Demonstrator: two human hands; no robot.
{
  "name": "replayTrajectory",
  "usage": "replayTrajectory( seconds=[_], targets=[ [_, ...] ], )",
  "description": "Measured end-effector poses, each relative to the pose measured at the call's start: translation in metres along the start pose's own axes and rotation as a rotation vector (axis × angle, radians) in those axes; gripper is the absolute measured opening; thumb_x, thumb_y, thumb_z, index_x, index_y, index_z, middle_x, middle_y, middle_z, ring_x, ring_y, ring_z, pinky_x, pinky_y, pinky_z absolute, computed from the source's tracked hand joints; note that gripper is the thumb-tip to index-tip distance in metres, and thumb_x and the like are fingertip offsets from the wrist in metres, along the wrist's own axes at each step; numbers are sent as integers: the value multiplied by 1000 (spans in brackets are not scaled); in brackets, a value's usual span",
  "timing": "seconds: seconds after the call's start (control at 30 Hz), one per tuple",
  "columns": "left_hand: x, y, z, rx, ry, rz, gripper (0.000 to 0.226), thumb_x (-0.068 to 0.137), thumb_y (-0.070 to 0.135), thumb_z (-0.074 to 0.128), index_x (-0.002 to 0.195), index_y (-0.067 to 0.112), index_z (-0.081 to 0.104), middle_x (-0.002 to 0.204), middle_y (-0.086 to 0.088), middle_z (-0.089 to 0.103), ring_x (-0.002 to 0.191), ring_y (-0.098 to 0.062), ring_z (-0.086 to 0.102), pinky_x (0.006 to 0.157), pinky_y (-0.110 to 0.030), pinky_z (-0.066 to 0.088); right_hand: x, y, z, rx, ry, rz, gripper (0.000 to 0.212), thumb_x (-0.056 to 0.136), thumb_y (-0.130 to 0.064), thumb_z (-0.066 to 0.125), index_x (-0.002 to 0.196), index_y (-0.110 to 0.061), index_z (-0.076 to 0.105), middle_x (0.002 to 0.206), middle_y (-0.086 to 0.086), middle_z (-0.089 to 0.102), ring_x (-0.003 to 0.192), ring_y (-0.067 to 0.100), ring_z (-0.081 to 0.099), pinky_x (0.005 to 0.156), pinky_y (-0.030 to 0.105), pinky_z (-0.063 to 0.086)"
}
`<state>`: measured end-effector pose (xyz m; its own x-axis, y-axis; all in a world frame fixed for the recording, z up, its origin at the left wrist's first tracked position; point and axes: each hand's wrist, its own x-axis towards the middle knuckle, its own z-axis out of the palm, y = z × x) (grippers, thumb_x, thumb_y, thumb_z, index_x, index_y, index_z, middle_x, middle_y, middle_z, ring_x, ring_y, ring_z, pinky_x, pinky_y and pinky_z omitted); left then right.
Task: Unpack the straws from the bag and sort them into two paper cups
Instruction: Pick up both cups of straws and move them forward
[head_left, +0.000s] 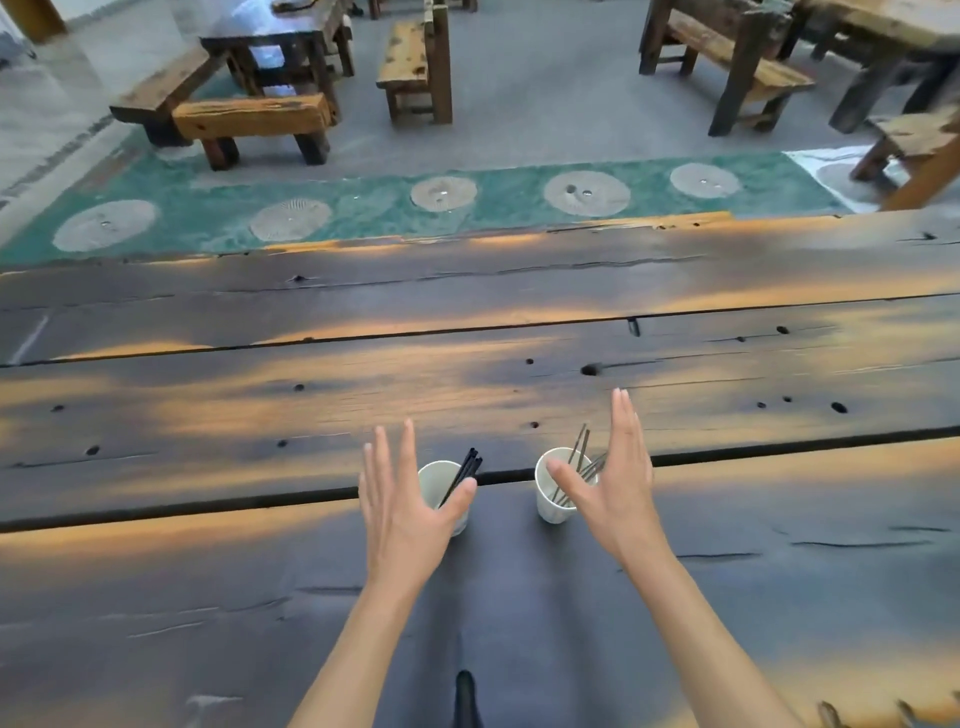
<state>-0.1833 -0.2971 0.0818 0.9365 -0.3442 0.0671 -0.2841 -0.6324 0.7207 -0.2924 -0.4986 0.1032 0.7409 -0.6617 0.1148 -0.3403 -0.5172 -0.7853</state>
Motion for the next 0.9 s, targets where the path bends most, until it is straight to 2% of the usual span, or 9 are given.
replayTrajectory(
  seconds=[0.17,0.23,0.3,0.37,0.5,0.67,0.8,0.9],
  targets=[
    [-32,-40,29,-302,-36,-297,109,79,45,79,157,41,3,166,16,7,152,-4,6,124,-45,15,-29,41,6,221,-48,268,117,73,-38,83,156,-39,0,155,-29,9,145,-3,14,122,40,17],
    [-39,-50,39,-376,-47,-407,112,77,39,82,157,39,3,166,15,8,151,-4,10,124,-43,17,-38,57,12,271,-88,331,118,74,-35,84,156,-39,0,155,-29,8,141,-8,11,122,38,17],
    [-41,-58,49,-403,-56,-476,114,75,38,84,157,39,4,167,14,11,151,-6,13,123,-42,19,-44,70,19,310,-118,395,118,75,-31,84,156,-36,-1,160,-22,7,146,-3,10,122,39,16],
    [-40,-64,56,-406,-51,-506,114,74,37,85,157,39,6,166,12,14,151,-7,16,122,-44,22,-46,80,25,338,-132,460,117,76,-31,83,157,-36,-1,165,-17,5,150,6,10,123,42,18],
    [-32,-68,69,-436,-30,-528,112,71,37,86,155,41,11,165,12,20,149,-9,23,120,-44,27,-39,91,37,385,-180,515,115,76,-32,83,156,-36,1,165,-17,8,151,13,15,121,44,22],
    [-22,-66,86,-543,-13,-540,109,63,41,85,151,41,20,152,18,37,136,-2,38,110,-32,33,-26,96,48,441,-212,513,108,76,-26,83,151,-42,6,159,-19,18,148,13,21,117,40,25],
    [-16,-69,99,-612,16,-542,102,62,35,88,145,43,29,131,36,49,120,14,48,99,-23,39,-16,98,54,492,-220,501,110,69,-26,83,150,-41,11,160,-13,23,146,8,26,118,43,28],
    [-11,-69,103,-627,27,-550,101,61,35,88,143,45,29,118,46,51,113,18,50,91,-17,39,-11,101,58,521,-228,491,108,66,-23,85,149,-37,17,154,-12,34,140,2,35,115,39,33]
  ],
)
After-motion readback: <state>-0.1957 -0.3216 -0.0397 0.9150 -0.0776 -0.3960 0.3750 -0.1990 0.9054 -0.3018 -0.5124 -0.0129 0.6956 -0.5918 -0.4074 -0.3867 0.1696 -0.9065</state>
